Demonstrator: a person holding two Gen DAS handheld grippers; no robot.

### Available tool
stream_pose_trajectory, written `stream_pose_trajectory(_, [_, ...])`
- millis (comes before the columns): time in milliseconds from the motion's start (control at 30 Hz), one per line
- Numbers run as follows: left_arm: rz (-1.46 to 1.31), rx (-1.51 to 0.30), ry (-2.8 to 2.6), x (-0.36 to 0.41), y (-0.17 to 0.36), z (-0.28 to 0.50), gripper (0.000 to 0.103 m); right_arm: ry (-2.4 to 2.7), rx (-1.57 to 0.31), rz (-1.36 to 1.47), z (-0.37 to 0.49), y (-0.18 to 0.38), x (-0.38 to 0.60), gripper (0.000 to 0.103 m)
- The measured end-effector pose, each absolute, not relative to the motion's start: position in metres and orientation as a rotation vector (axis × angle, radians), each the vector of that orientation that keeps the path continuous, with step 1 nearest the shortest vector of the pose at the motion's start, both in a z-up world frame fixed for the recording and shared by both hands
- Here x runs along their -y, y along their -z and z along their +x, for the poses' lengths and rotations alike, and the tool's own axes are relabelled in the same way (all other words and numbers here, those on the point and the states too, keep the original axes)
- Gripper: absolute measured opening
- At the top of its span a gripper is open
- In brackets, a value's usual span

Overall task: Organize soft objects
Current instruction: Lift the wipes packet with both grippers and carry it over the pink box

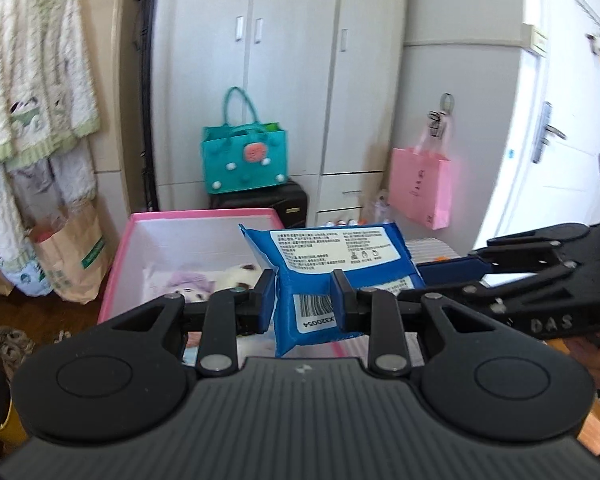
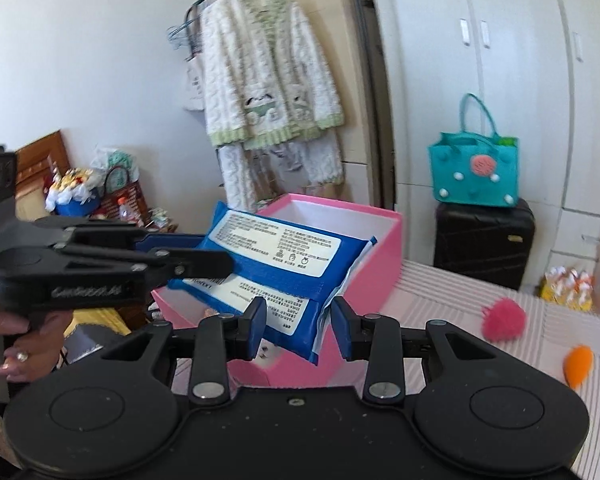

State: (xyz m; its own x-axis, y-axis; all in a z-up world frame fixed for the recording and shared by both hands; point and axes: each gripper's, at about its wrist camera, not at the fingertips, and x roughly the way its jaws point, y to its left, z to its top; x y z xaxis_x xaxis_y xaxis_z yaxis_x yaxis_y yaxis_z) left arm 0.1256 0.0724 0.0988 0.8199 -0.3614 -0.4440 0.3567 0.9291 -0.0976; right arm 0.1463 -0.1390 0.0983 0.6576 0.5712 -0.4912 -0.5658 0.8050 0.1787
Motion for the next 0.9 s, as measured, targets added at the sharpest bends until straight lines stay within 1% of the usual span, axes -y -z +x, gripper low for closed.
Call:
stream_pose_trajectory(267, [-0.106,-0.449,0.32,-0.106,-0.098,0.167,0.027,-0.662,-0.543,-0.046,0.187,-0.106,0.099,0.042])
stream_pose_trajectory(367, [-0.133,-0.478,0.303,-0.114,-0.088,0.186,0.026,-0.656,-0.56,-0.042,0.207,-0.1,0.088,0.042])
stream_pose_trajectory(433, [-0.133,-0.502,0.289,-0.118,-0.081,0.197,0.026,-0.659,-0.579,-0.041,0.22,-0.093,0.082,0.04])
stream_pose_trajectory(467, [-0.125,-0.511,0.279,-0.119,-0.077,0.2,0.024,-0.66,-0.594,-0.044,0.226,-0.089,0.08,0.038])
stream_pose_trajectory(500, [-0.118,-0.524,0.265,-0.12,-0.073,0.204,0.024,-0.663,-0.609,-0.063,0.231,-0.085,0.075,0.033])
stream_pose_trajectory(567, [-0.121,-0.564,0.249,-0.125,-0.064,0.213,0.023,-0.672,-0.627,-0.087,0.239,-0.077,0.069,0.031])
stream_pose_trajectory(733, [-0.08,-0.659,0.216,-0.125,-0.047,0.228,0.023,-0.684,-0.692,-0.066,0.258,-0.059,0.061,0.03])
stream_pose_trajectory(900, [-0.015,-0.7,0.179,-0.121,-0.043,0.239,0.023,-0.689,-0.754,-0.074,0.27,-0.044,0.051,0.031])
